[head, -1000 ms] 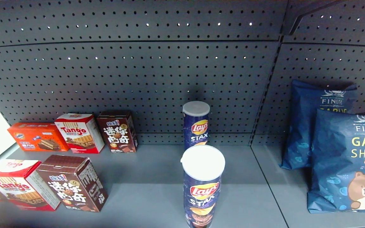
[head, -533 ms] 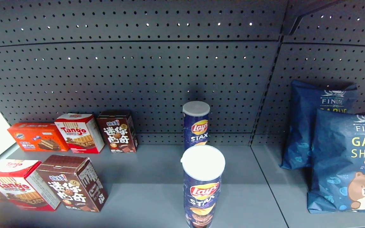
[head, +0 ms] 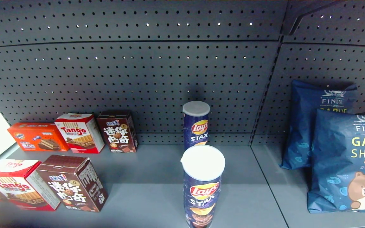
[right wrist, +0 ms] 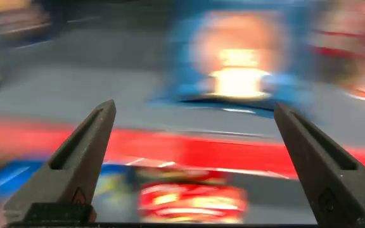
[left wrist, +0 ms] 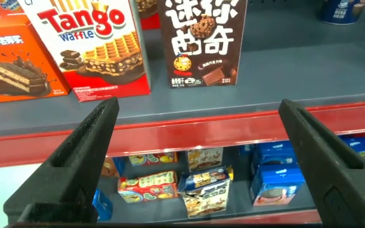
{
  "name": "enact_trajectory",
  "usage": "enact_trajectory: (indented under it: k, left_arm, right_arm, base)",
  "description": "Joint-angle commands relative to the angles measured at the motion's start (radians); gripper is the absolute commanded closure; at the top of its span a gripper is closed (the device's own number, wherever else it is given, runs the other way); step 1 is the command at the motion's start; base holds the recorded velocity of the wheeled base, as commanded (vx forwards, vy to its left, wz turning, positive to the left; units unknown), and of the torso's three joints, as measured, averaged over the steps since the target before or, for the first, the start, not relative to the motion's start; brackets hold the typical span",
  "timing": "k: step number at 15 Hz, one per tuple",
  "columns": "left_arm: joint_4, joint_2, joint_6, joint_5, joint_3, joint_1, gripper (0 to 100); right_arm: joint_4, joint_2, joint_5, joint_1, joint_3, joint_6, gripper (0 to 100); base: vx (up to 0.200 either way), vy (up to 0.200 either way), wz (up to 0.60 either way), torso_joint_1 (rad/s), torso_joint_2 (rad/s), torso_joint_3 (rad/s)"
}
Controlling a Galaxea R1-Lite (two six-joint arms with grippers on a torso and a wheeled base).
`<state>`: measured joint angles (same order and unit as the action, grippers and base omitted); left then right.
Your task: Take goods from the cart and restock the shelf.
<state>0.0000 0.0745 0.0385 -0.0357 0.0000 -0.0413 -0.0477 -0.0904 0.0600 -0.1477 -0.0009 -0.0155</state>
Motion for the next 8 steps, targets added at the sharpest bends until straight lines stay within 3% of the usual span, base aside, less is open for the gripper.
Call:
enact_trajectory:
  k: [1,2,8]
  left_arm:
    - [0.000,0.001,0.001,0.000,0.000,0.000,0]
    - [0.000,0.001,0.001,0.000,0.000,0.000,0]
    - [0.000,0.001,0.000,-0.001,0.000,0.000,0]
  right_arm:
    - [0.049,-0.002,-0.029,0.002,0.001,0.005,0]
    - [0.048,-0.002,-0.080,0.000,0.001,0.011,0]
    - [0.049,-0.002,-0.074,0.000,0.001,0.012,0]
  base:
    - [0.000,0.000,0.00,0.000,0.00,0.000]
    - [0.000,0.000,0.00,0.000,0.00,0.000]
    - [0.000,0.000,0.00,0.000,0.00,0.000]
